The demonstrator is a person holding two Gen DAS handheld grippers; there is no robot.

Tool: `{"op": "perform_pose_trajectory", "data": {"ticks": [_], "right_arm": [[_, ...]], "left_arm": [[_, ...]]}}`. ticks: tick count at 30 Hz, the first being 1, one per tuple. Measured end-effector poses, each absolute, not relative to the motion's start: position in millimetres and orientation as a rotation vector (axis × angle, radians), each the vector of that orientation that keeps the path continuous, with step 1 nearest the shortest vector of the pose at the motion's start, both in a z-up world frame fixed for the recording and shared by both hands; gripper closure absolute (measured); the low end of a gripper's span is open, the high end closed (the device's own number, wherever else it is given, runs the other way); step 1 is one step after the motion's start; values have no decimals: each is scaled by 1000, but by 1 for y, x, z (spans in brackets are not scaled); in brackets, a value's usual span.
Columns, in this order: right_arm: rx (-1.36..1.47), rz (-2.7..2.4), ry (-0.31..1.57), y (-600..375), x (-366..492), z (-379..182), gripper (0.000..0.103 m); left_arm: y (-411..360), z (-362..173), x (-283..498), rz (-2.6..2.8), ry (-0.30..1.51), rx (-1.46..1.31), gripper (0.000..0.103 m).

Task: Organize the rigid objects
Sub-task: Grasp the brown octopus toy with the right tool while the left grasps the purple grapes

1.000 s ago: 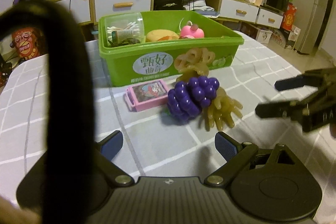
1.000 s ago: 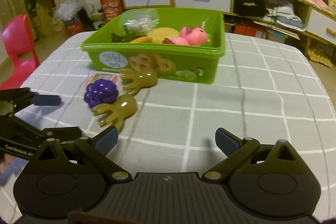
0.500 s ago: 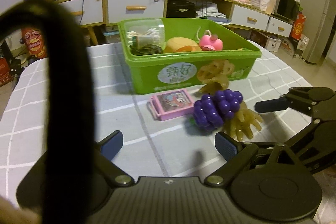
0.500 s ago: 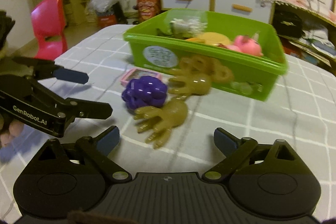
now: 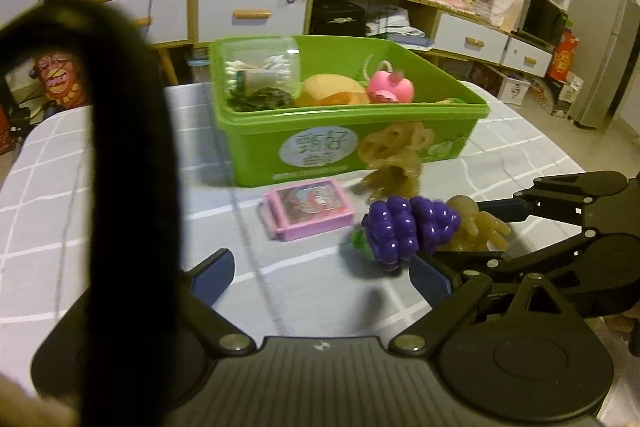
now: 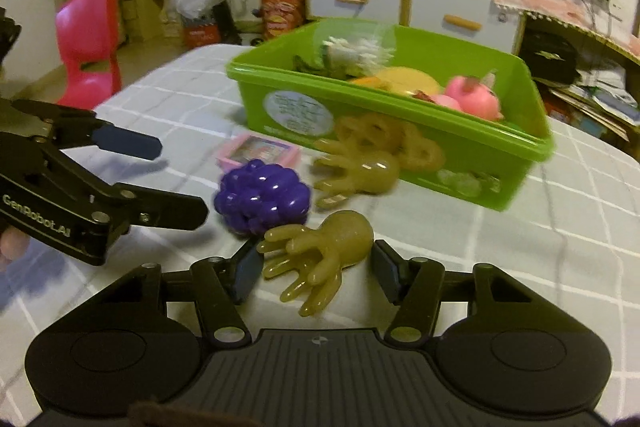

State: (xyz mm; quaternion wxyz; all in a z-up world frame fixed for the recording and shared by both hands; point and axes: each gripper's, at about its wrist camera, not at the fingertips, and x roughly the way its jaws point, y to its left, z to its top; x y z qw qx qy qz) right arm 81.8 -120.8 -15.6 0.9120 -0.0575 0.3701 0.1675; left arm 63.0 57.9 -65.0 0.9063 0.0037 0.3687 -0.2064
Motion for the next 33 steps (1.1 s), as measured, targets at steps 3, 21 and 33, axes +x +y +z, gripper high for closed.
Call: {"op": "perform_pose_trajectory", "data": {"ticks": [3,21,33], "right_arm": [[-100,314,763,-137,80,-17,40],[-70,239,779,-173,77,-18,40],[-62,215,776,-184,75,-15,40]], "left_arm": [[47,-64,64,-448,765,7,33],[-5,-70,73,-473,829,35,36],[2,-68,80,-408,864,-9,67]]}}
